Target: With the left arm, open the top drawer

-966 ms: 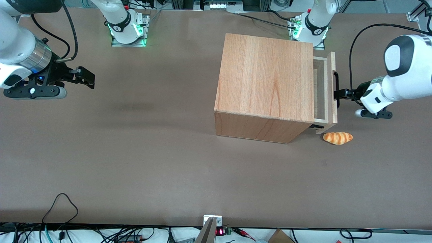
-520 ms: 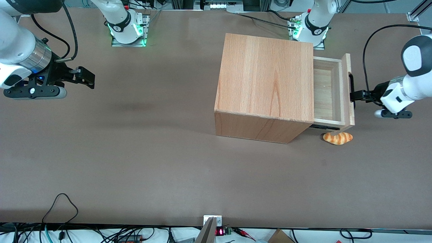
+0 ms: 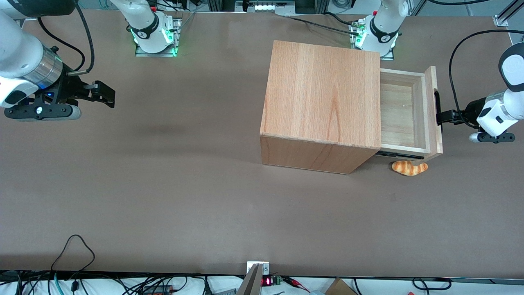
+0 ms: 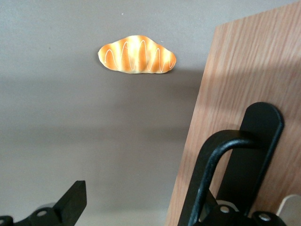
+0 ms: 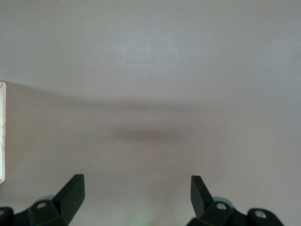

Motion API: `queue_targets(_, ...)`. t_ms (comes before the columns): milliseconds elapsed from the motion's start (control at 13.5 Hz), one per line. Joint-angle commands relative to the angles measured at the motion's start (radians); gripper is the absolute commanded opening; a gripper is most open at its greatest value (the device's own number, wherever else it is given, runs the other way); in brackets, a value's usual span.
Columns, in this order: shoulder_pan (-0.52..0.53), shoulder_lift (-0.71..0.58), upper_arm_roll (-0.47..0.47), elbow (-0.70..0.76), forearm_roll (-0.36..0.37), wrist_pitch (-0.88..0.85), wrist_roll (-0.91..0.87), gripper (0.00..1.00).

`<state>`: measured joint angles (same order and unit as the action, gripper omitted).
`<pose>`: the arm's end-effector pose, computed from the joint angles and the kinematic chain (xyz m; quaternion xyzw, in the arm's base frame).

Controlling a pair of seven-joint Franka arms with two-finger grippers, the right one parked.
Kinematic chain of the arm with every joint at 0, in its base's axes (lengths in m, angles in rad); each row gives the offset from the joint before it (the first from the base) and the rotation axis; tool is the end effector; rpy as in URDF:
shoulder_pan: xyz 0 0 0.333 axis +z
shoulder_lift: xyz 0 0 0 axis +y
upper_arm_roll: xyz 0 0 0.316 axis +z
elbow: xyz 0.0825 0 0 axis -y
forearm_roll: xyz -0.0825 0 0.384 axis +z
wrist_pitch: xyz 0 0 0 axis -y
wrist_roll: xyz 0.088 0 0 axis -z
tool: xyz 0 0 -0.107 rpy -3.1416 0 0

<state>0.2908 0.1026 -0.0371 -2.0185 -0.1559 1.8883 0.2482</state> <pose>0.5316 0.1263 0.3848 0.9900 0.0353 -0.0942 0.0990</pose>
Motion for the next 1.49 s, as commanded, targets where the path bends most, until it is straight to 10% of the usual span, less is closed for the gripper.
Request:
queue_targets(0,0.008,0.022,0.000,0.036,0.027,-0.008,0.020,1.00)
queue_targets(1412,0.090,0.026,-0.001,0.348,-0.106,-0.305,0.080,1.00)
